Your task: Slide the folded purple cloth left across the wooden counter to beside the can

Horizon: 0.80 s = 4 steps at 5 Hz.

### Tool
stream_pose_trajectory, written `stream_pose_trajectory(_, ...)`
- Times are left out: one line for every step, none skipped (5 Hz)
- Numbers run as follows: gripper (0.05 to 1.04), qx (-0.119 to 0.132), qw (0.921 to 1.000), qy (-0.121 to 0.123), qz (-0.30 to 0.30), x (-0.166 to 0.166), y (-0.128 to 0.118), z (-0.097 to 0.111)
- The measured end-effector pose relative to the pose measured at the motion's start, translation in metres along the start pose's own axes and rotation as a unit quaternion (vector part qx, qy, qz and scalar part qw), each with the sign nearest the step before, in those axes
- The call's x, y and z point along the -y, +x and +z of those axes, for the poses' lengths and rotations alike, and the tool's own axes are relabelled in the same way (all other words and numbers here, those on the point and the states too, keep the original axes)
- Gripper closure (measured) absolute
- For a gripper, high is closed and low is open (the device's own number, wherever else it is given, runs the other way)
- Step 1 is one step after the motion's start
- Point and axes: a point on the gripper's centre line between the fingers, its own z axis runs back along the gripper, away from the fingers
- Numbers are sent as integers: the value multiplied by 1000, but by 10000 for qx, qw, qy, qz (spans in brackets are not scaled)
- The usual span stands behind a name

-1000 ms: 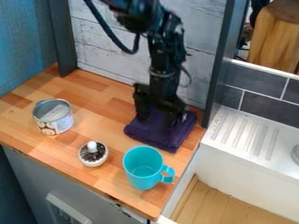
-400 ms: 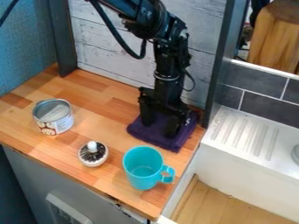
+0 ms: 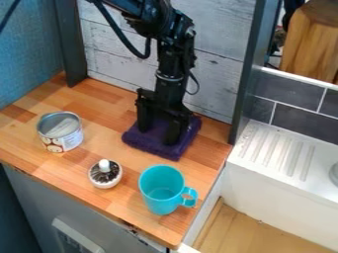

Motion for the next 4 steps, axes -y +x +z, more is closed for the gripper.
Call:
stream_pose_trajectory(83, -135, 9998, 120, 33, -15, 16, -3)
stream_pose_trajectory(83, -425, 9983, 372, 111, -36, 13, -5)
stream_pose_trajectory(83, -828, 9951, 499, 197, -52, -1, -7)
stream_pose_trajectory(83, -1032, 9930, 479, 329, -74, -14, -9)
